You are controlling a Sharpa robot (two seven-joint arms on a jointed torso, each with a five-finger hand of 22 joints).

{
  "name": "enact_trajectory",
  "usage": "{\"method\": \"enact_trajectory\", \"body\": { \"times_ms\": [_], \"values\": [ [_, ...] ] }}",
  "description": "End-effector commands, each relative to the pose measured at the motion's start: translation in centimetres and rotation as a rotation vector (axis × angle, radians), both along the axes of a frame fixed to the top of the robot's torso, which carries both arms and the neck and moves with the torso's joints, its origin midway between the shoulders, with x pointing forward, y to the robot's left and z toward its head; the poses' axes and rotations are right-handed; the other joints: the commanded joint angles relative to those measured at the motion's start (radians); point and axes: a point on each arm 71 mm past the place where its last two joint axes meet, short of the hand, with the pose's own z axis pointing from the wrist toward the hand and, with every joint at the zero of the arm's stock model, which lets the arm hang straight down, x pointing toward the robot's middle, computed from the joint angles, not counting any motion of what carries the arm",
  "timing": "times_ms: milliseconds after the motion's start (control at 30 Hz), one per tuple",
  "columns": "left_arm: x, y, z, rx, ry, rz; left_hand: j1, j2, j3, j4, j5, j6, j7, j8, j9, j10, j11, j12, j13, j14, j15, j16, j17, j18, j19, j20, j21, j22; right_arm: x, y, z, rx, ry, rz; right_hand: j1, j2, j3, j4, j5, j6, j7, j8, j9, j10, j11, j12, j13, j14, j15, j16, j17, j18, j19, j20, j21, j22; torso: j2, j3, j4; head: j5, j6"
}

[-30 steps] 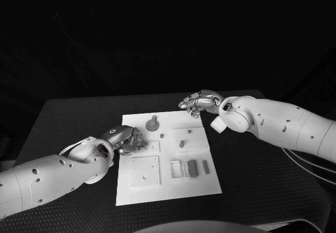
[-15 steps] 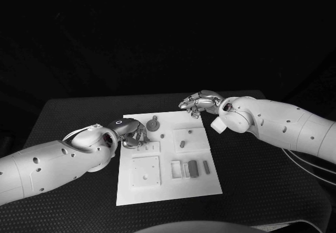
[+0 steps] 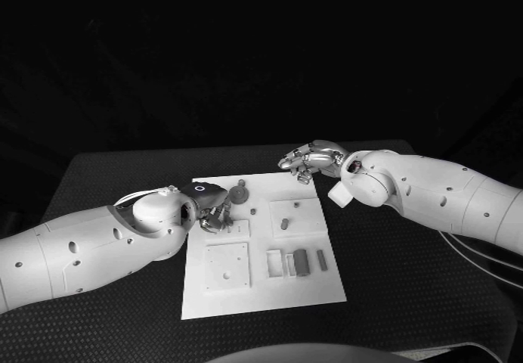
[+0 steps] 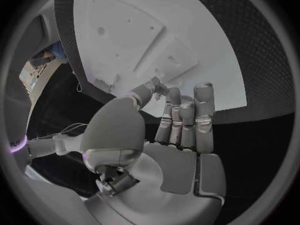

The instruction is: Assemble the parts on the task board

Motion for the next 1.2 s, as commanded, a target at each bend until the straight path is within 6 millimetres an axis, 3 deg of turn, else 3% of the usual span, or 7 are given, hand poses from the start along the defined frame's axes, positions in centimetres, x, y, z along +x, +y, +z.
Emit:
{"method": "enact_trajectory", "body": {
  "times_ms": [33,500,1200],
  "values": [
    [0.0,0.2,-0.1,0.114,-0.014,0.031,0.000,-0.013,-0.002,0.006,0.003,0.016,0.005,0.006,0.002,0.002,0.000,0.003,-0.001,0.013,-0.005,0.005,0.000,0.105,0.001,-0.005,0.004,0.018,0.0,0.2,0.0,0.005,-0.002,0.011,-0.010,0.002,0.001,0.008,0.004,-0.002,0.008,-0.006,-0.002,-0.004,0.006,0.004,-0.001,-0.006,0.000,-0.004,-0.002,0.020,0.003,-0.005,-0.007,0.015,0.000,0.0002,0.0003,0.000,-0.001],
    [-0.6,-0.7,-0.2,0.143,0.011,0.014,0.004,-0.023,-0.002,0.005,0.003,0.025,0.002,0.010,0.003,0.009,-0.003,0.003,-0.003,0.020,-0.008,0.004,-0.002,0.105,0.005,-0.007,0.003,0.017,0.0,0.3,0.0,0.005,-0.002,0.012,-0.010,0.002,0.001,0.008,0.004,-0.002,0.008,-0.006,-0.002,-0.005,0.006,0.004,-0.002,-0.006,0.000,-0.004,-0.002,0.020,0.003,-0.005,-0.007,0.015,0.000,-0.0011,0.0010,-0.003,-0.004],
    [-0.5,-1.2,-0.3,0.149,0.018,0.003,0.002,-0.027,-0.004,0.006,0.003,0.028,0.000,0.011,0.004,0.011,-0.004,0.002,-0.005,0.022,-0.009,0.003,-0.004,0.105,0.007,-0.007,0.002,0.016,0.0,0.3,0.0,0.006,-0.003,0.013,-0.010,0.002,0.001,0.008,0.004,-0.002,0.008,-0.006,-0.002,-0.005,0.006,0.005,-0.002,-0.006,0.000,-0.004,-0.002,0.020,0.003,-0.005,-0.007,0.015,0.000,0.0001,0.0006,-0.004,-0.006]
  ]
}}
